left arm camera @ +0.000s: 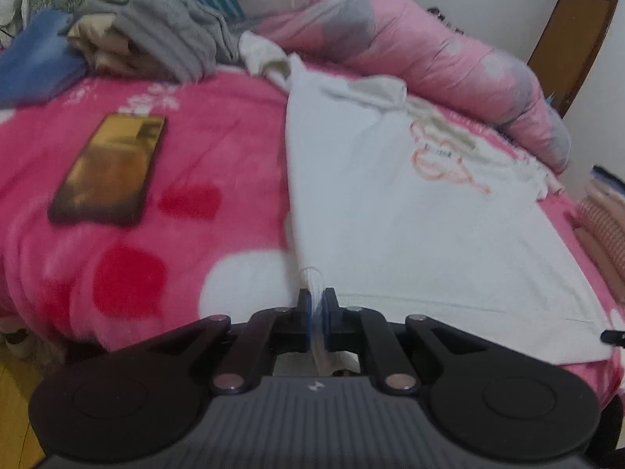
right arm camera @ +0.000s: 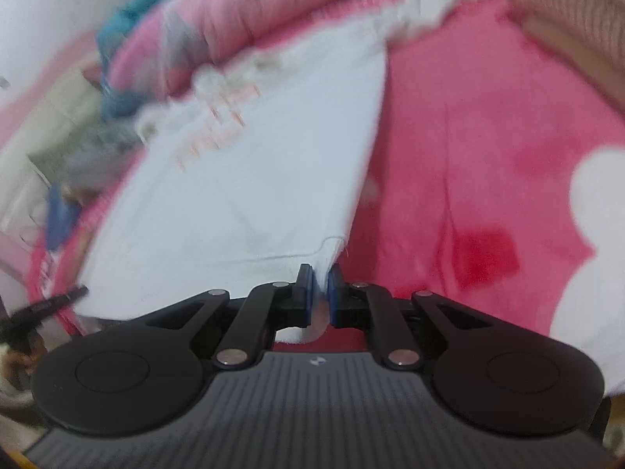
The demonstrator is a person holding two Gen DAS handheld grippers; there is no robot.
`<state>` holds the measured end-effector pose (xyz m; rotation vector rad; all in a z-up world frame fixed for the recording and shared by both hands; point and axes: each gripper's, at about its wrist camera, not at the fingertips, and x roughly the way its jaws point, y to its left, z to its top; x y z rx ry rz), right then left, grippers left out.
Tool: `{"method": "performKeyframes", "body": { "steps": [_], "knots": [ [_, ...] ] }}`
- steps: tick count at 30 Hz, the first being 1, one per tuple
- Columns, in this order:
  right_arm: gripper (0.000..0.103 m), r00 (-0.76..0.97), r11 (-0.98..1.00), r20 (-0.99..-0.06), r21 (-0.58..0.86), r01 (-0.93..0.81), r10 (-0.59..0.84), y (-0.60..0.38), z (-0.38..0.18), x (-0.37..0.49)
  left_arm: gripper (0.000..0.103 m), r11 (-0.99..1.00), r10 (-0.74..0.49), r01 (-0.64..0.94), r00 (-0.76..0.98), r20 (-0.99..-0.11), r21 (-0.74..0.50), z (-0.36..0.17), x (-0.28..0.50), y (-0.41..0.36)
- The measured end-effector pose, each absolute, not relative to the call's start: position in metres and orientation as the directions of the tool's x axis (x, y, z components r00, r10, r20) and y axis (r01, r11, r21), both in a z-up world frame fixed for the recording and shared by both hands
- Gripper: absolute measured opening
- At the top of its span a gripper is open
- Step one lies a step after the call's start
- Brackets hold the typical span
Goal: Fold clothes
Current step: 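Grasp the hem with the left gripper while the right gripper grasps it too, then open both grippers and release the straightened hem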
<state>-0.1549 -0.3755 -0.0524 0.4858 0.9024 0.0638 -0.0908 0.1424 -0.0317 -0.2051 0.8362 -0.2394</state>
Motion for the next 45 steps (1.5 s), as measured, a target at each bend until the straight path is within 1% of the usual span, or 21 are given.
{"method": "performKeyframes", "body": {
  "steps": [2, 3, 5, 6, 7, 10, 12, 15, 17, 18, 20, 22, 24, 26, 29, 30, 32, 34, 36, 45],
  "knots": [
    [0.009, 0.602, 0.894, -0.761, 0.417, 0.165, 0.244, -0.375, -0.06, -0.155, 0.006, 0.955, -0.29, 0.153, 0.652, -0.701, -0.254, -0.03, -0.093, 0.142],
    [0.013, 0.589, 0.895, -0.772, 0.41, 0.173, 0.239, -0.375, -0.063, -0.156, 0.006, 0.955, -0.292, 0.166, 0.655, -0.697, -0.245, -0.029, -0.095, 0.142],
    [0.017, 0.6, 0.911, -0.775, 0.372, 0.178, 0.199, -0.379, -0.053, -0.162, 0.01, 0.956, -0.291, 0.181, 0.676, -0.677, -0.23, -0.022, -0.097, 0.143],
    [0.017, 0.608, 0.922, -0.776, 0.342, 0.182, 0.168, -0.381, -0.045, -0.165, 0.013, 0.957, -0.29, 0.187, 0.688, -0.665, -0.223, -0.018, -0.098, 0.143],
    [0.017, 0.617, 0.932, -0.775, 0.312, 0.186, 0.136, -0.383, -0.038, -0.168, 0.014, 0.957, -0.289, 0.193, 0.7, -0.653, -0.216, -0.014, -0.099, 0.144],
    [0.017, 0.685, 0.949, -0.725, 0.26, 0.18, 0.069, -0.39, -0.012, -0.171, 0.014, 0.958, -0.285, 0.209, 0.735, -0.615, -0.194, -0.002, -0.102, 0.145],
    [0.017, 0.73, 0.964, -0.681, 0.228, 0.134, 0.06, -0.383, -0.001, -0.159, 0.015, 0.959, -0.283, 0.22, 0.757, -0.589, -0.179, 0.006, -0.104, 0.146],
    [0.015, 0.757, 0.974, -0.639, 0.227, 0.02, 0.133, -0.355, -0.003, -0.125, 0.016, 0.95, -0.312, 0.265, 0.774, -0.551, -0.164, 0.012, -0.102, 0.135],
    [0.014, 0.748, 0.972, -0.636, 0.226, -0.058, 0.192, -0.33, -0.014, -0.1, 0.017, 0.939, -0.342, 0.3, 0.755, -0.559, -0.169, 0.005, -0.093, 0.119],
    [0.013, 0.739, 0.97, -0.638, 0.227, -0.086, 0.215, -0.319, -0.023, -0.089, 0.018, 0.937, -0.347, 0.303, 0.738, -0.579, -0.175, -0.002, -0.088, 0.112],
    [0.013, 0.706, 0.964, -0.664, 0.244, -0.107, 0.246, -0.305, -0.042, -0.075, 0.019, 0.942, -0.332, 0.279, 0.692, -0.641, -0.187, -0.021, -0.077, 0.104],
    [0.012, 0.661, 0.968, -0.711, 0.228, -0.106, 0.24, -0.301, -0.063, -0.075, 0.016, 0.946, -0.323, 0.251, 0.667, -0.671, -0.206, -0.037, -0.073, 0.109],
    [0.011, 0.667, 0.971, -0.708, 0.203, -0.124, 0.233, -0.305, -0.069, -0.095, 0.016, 0.937, -0.349, 0.245, 0.669, -0.657, -0.248, -0.042, -0.076, 0.121],
    [0.01, 0.661, 0.97, -0.715, 0.228, -0.087, 0.227, -0.321, -0.063, -0.11, 0.015, 0.929, -0.368, 0.244, 0.667, -0.648, -0.277, -0.042, -0.078, 0.132],
    [0.011, 0.648, 0.974, -0.74, 0.227, -0.011, 0.18, -0.338, -0.056, -0.126, 0.014, 0.916, -0.397, 0.246, 0.664, -0.634, -0.316, -0.041, -0.081, 0.148],
    [0.011, 0.643, 0.974, -0.748, 0.225, 0.014, 0.164, -0.344, -0.054, -0.132, 0.015, 0.915, -0.401, 0.253, 0.664, -0.63, -0.315, -0.04, -0.082, 0.15],
    [0.012, 0.658, 0.974, -0.74, 0.221, 0.043, 0.139, -0.345, -0.046, -0.138, 0.021, 0.917, -0.398, 0.265, 0.671, -0.625, -0.299, -0.038, -0.086, 0.151],
    [0.013, 0.692, 0.969, -0.707, 0.245, 0.043, 0.148, -0.345, -0.037, -0.141, 0.037, 0.919, -0.393, 0.272, 0.684, -0.614, -0.285, -0.034, -0.091, 0.151],
    [0.014, 0.709, 0.966, -0.685, 0.258, 0.019, 0.169, -0.337, -0.033, -0.135, 0.046, 0.922, -0.386, 0.275, 0.696, -0.605, -0.272, -0.03, -0.096, 0.151],
    [0.014, 0.715, 0.968, -0.662, 0.235, -0.089, 0.226, -0.297, -0.019, -0.1, 0.047, 0.924, -0.379, 0.274, 0.742, -0.552, -0.266, -0.013, -0.108, 0.161]
  ]
}}
